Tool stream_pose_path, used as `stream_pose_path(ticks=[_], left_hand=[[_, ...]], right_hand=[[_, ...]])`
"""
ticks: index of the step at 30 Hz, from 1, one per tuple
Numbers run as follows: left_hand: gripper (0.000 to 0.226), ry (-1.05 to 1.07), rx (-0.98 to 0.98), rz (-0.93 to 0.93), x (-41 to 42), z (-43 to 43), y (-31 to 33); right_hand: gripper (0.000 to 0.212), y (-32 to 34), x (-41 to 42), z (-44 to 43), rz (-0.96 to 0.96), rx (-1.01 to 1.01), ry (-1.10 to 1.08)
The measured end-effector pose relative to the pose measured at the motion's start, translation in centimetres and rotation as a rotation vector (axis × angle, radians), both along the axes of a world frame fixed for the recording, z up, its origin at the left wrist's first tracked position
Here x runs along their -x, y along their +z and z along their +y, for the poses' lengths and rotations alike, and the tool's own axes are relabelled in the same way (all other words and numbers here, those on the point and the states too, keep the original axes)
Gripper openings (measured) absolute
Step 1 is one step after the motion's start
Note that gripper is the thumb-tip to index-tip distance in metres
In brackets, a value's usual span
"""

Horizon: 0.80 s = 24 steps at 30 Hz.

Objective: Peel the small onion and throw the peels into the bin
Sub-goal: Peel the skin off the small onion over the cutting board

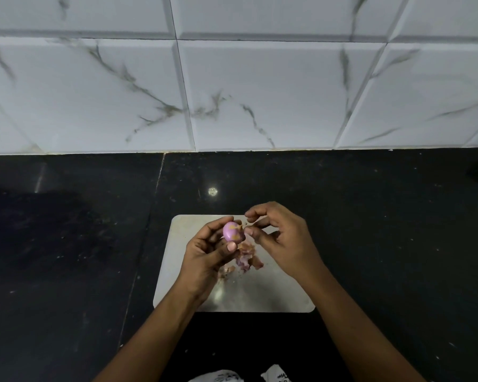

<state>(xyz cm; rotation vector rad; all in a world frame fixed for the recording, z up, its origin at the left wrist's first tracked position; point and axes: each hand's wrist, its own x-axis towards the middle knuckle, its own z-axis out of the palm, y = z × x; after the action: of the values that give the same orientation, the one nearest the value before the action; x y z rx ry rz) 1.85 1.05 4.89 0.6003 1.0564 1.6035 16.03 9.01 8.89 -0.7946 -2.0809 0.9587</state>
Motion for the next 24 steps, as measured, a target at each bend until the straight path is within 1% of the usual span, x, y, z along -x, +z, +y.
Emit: stream_pose_path(ticks=[2,6,10,13,15,17,19,21,24], left_hand=[[0.038,-0.003,-0.011,0.004,0.0,0.0,0.0],[0.042,-0.008,-0.037,0.041,0.2,0.0,0.1],[0.046,-0.013,-0.037,0.134,0.7,-0.1,-0.1],[0.042,0.007,-0.019,0.182,0.8,-0.3,-0.2],[0.040,0.016,-0.014,0.215,0.7,-0.4,-0.3],[0.039,0.029,-0.025,0.282,0.7,-0.3,-0.2],[0.042,0.041,-0.054,0.355,0.7,-0.3,-0.2],[0.051,0.054,-0.066,0.411,0.8,-0.2,-0.2],[0.049,0.055,-0.084,0.486,1.0,-0.2,-0.3]], right_hand=[[0.026,0.3,-0.1,0.2,-0.075,-0.065,0.030],[0.016,0.7,0.0,0.4,-0.185,-0.195,0.060],[0.019,1.1,0.2,0.9,-0.393,-0.408,0.125],[0.016,1.3,0.5,1.0,-0.474,-0.494,0.148],[0.011,1.4,0.9,0.7,-0.478,-0.501,0.150],[0.012,1.4,1.2,0.3,-0.447,-0.481,0.118],[0.015,1.3,1.4,0.0,-0.414,-0.389,0.061],[0.021,1.4,1.7,-0.2,-0.418,-0.270,0.006],[0.029,1.6,1.9,-0.5,-0.400,-0.153,-0.049]])
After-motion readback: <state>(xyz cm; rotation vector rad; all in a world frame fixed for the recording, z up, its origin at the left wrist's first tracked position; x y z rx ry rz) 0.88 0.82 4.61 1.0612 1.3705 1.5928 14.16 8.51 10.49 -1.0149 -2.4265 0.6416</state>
